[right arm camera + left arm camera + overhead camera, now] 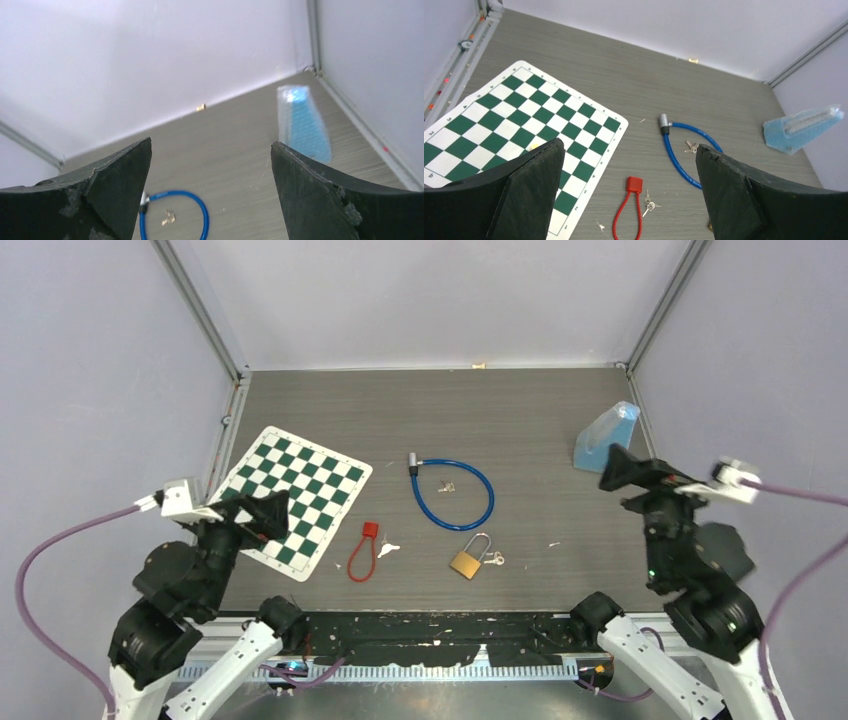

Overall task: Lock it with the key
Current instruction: Reset both arms

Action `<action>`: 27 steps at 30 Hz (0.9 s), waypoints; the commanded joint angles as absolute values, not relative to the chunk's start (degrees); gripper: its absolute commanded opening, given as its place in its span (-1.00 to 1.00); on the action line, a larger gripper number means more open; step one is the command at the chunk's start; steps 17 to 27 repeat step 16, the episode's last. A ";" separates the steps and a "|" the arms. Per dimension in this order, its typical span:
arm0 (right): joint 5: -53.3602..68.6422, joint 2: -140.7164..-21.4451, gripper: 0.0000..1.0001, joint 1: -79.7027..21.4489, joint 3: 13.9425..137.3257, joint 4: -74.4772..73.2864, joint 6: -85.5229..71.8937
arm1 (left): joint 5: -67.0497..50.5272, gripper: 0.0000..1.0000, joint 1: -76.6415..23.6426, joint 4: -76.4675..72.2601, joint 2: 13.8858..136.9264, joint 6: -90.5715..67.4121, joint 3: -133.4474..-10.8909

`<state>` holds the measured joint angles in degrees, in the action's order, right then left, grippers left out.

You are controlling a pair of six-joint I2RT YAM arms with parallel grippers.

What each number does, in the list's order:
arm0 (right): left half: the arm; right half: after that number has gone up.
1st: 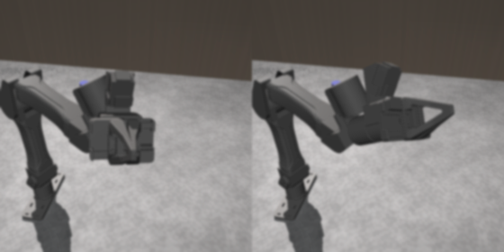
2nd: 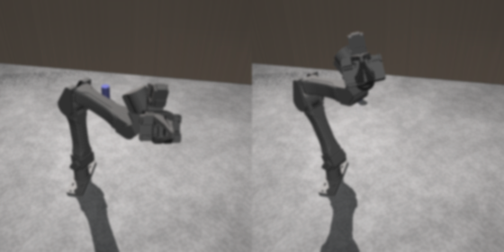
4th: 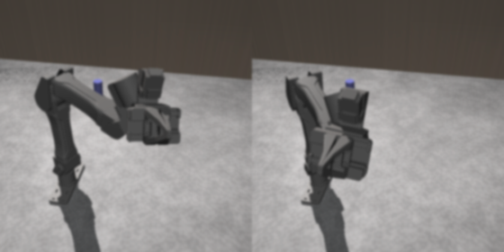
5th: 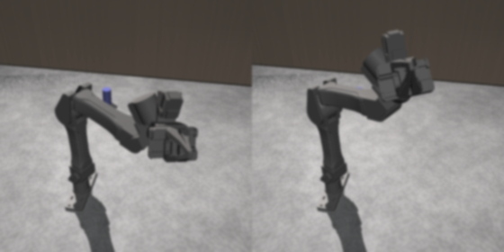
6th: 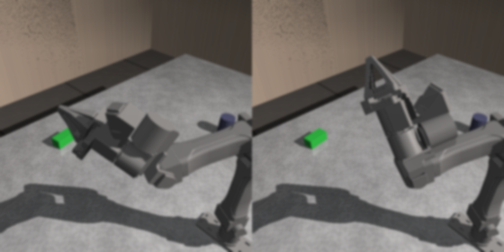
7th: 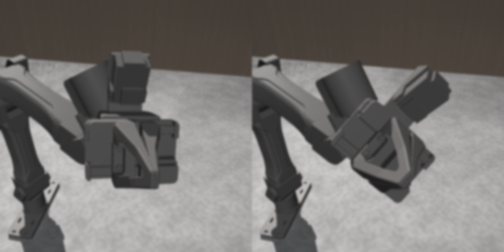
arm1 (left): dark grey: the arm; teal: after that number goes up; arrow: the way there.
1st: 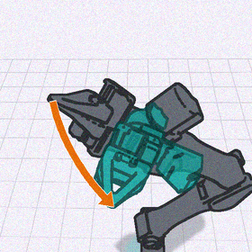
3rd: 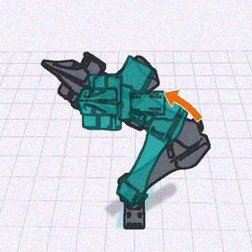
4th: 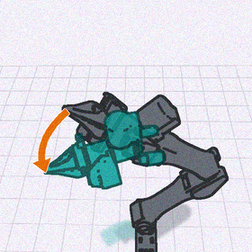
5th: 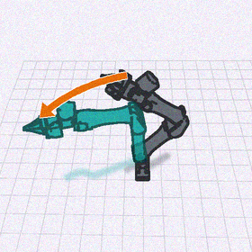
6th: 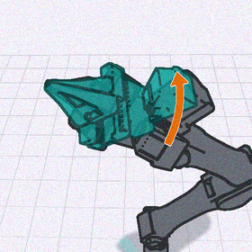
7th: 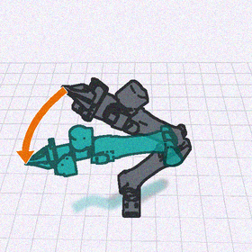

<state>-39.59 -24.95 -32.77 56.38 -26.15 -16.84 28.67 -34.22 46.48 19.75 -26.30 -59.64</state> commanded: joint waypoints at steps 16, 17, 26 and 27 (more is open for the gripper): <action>-49.42 -16.22 0.91 -32.66 62.58 -27.18 -11.69 | 26.87 0.99 -34.10 48.02 21.25 -29.97 -66.21; -49.42 -16.22 0.91 -32.66 62.58 -27.18 -11.69 | 26.87 0.99 -34.10 48.02 21.25 -29.97 -66.21; -49.42 -16.22 0.91 -32.66 62.58 -27.18 -11.69 | 26.87 0.99 -34.10 48.02 21.25 -29.97 -66.21; -49.42 -16.22 0.91 -32.66 62.58 -27.18 -11.69 | 26.87 0.99 -34.10 48.02 21.25 -29.97 -66.21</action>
